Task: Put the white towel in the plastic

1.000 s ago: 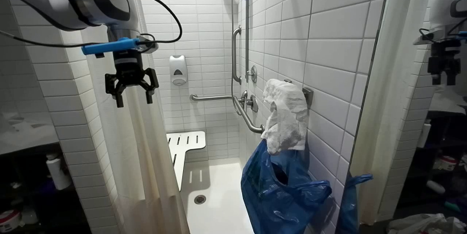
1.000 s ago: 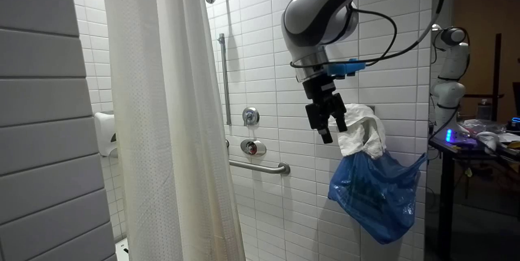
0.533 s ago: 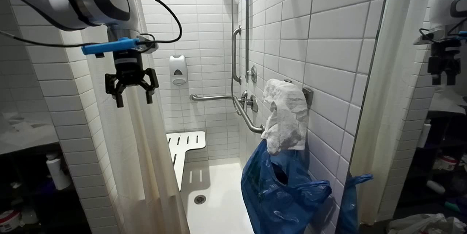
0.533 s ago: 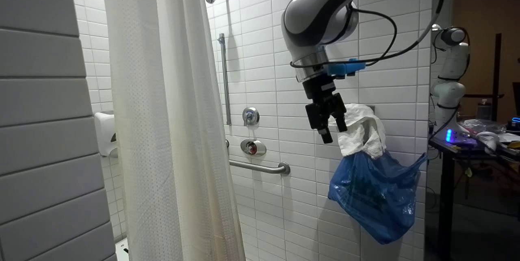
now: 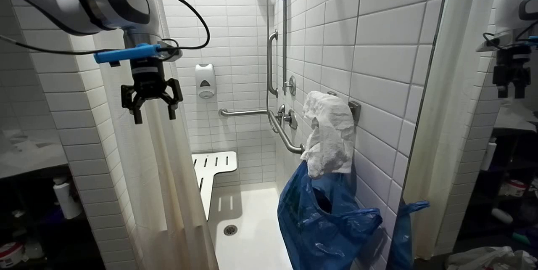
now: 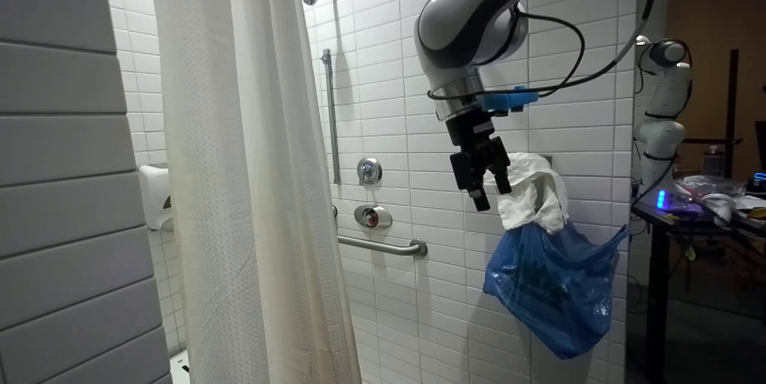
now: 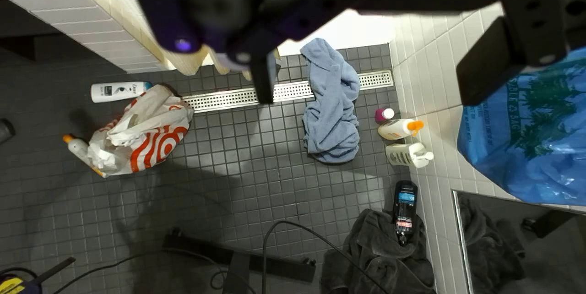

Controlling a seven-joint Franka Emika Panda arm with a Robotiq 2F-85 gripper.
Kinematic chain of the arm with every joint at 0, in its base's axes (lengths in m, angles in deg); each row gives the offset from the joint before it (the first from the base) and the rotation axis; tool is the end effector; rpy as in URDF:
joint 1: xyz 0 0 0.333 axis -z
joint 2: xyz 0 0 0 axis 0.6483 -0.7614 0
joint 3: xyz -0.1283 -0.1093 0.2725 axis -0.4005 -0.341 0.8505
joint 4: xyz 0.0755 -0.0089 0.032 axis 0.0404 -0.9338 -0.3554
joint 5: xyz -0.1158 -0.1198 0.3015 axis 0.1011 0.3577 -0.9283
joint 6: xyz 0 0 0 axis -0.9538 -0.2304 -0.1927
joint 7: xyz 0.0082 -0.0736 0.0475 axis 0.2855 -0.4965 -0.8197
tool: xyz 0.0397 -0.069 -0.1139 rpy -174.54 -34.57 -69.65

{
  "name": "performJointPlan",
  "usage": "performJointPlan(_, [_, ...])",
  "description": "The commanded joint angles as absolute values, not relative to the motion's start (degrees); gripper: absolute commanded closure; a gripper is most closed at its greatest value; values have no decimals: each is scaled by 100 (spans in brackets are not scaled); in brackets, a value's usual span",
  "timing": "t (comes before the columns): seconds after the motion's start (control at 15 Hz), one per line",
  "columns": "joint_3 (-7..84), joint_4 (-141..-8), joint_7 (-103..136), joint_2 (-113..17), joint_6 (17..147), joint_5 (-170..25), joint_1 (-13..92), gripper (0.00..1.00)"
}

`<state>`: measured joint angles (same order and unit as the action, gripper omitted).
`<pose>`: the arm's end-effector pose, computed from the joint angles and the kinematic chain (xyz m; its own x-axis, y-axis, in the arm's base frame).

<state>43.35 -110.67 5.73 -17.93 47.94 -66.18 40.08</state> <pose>0.3934 -0.0120 0.4442 0.9514 0.1520 -0.2677 0.1914 -0.9732 0.1278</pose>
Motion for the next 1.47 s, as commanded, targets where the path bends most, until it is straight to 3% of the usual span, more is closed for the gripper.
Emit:
performJointPlan(0.0, [4315,-11059,577,-1796,4784,-6616,3985,0])
performJointPlan(0.73, [4340,-11050,644,-1800,4782,-6581,3980,0])
performJointPlan(1.4, [4253,-10920,3068,-2325,5402,-6492,4386,0])
